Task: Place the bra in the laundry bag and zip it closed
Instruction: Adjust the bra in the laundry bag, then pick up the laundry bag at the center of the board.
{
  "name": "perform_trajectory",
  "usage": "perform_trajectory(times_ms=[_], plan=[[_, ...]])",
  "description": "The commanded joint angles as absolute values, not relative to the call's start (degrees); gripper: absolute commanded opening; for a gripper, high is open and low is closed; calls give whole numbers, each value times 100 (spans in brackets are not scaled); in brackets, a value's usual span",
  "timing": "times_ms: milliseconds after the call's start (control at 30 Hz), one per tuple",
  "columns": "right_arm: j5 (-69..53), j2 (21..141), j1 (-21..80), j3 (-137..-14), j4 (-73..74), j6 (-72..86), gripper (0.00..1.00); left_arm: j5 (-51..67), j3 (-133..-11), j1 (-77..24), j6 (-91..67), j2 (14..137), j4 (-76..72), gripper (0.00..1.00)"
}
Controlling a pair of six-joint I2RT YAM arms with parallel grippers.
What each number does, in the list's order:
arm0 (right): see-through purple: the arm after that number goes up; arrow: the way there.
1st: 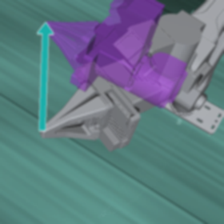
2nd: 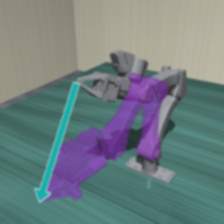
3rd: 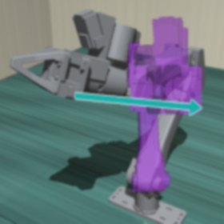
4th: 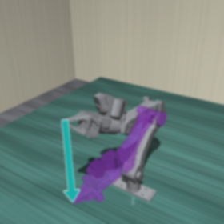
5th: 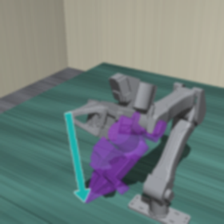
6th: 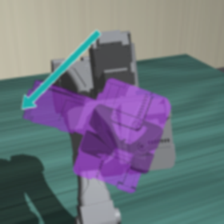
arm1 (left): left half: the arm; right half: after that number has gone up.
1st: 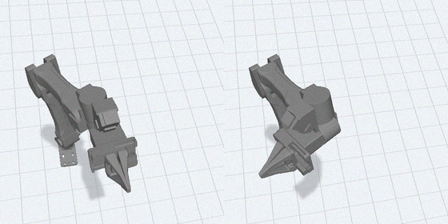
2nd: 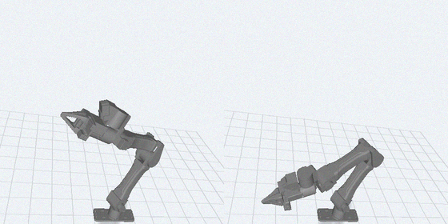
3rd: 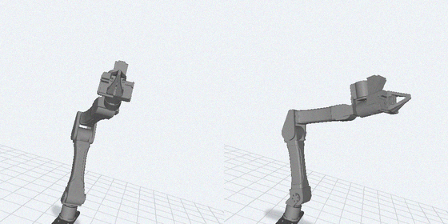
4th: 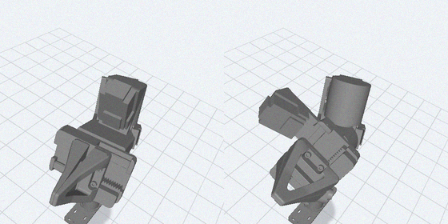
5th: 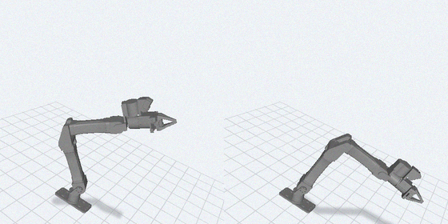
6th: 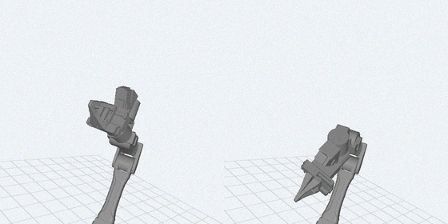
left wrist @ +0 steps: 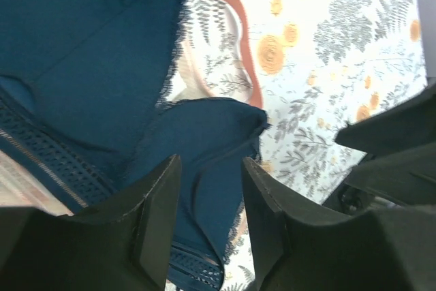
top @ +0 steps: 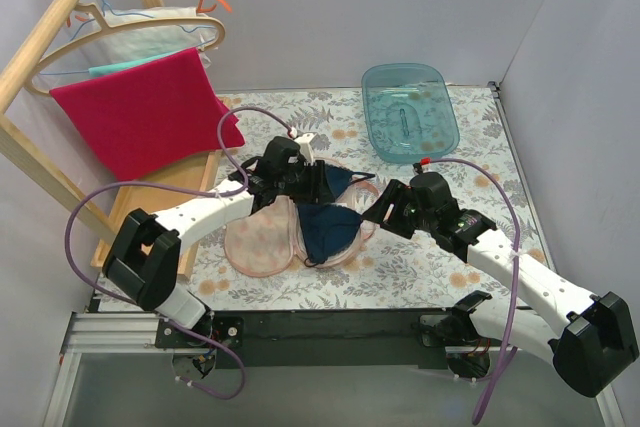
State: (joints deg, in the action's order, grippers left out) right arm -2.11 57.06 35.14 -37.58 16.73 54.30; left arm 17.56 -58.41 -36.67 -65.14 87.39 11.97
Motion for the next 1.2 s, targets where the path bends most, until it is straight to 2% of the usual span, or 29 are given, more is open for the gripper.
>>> perform_trajectory(times_ms=[0, 467, 633, 867, 1133, 1167], plan=[[-255, 5660, 3480, -3735, 1617, 5370, 69, 1397, -5784, -3595, -6390, 8990, 1292, 39], [-290, 5608, 3393, -3630, 1617, 5370, 69, 1406, -5291, -3568, -6653, 9896, 387, 36], [-325, 5607, 3375, -3630, 1617, 5361, 69, 1477, -5370, -3568, -6592, 9634, 413, 36], [-211, 5564, 3340, -3630, 1626, 5344, 69, 1415, -5739, -3568, -6355, 9097, 1010, 43], [-52, 5843, 2831, -4016, 1679, 4949, 68, 1038, -5906, -3560, -6320, 8377, 1441, 60], [-122, 5949, 2743, -4199, 1679, 4766, 68, 698, -5915, -3568, -6319, 8219, 1615, 60]])
